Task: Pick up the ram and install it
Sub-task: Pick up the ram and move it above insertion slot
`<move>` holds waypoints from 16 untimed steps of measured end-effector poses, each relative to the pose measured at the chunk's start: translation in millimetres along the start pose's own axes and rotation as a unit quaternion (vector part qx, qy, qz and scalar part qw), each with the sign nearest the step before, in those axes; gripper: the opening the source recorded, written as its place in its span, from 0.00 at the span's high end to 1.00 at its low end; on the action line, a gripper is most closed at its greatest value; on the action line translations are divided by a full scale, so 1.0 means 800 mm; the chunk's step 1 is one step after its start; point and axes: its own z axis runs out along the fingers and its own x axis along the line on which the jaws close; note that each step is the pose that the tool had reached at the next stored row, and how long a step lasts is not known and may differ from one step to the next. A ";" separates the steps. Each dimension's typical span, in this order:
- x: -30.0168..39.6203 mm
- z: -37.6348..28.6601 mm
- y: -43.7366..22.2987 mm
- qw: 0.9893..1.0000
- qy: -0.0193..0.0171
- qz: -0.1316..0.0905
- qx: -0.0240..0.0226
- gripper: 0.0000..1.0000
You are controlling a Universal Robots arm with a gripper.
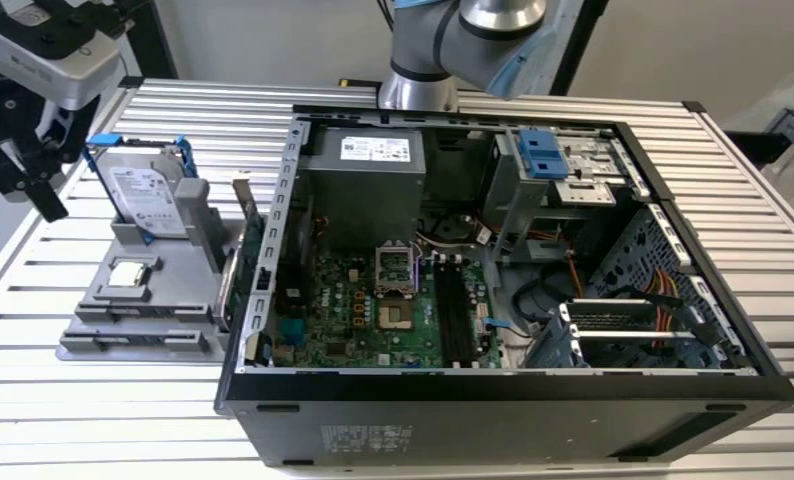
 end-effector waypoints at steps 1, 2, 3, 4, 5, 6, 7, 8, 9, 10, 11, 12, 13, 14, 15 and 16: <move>0.0000 0.0000 0.0000 1.000 0.000 -0.005 0.000 1.00; 0.0000 0.0000 0.0000 1.000 0.000 -0.010 0.000 1.00; 0.0000 0.0000 0.0000 1.000 0.001 -0.016 0.000 1.00; 0.0000 0.0000 0.0000 1.000 0.001 -0.022 0.000 1.00; 0.0000 0.0000 0.0000 1.000 0.001 -0.029 0.001 1.00; 0.0000 0.0000 0.0000 0.999 0.002 -0.034 0.001 1.00; 0.0000 0.0000 0.0000 0.999 0.002 -0.040 0.001 1.00; 0.0000 0.0000 0.0000 0.999 0.002 -0.047 0.001 1.00; 0.0000 0.0000 0.0000 0.998 0.003 -0.055 0.001 1.00; 0.0000 0.0000 0.0000 0.998 0.003 -0.063 0.001 1.00; 0.0000 0.0000 0.0000 0.997 0.003 -0.071 0.001 1.00; 0.0000 0.0000 0.0000 0.997 0.003 -0.078 0.002 1.00; 0.0000 0.0000 0.0000 0.996 0.004 -0.083 0.002 1.00; 0.0000 0.0000 0.0000 0.996 0.004 -0.090 0.002 1.00; 0.0000 0.0000 0.0000 0.995 0.004 -0.096 0.002 1.00; 0.0000 0.0000 0.0000 0.995 0.004 -0.101 0.003 1.00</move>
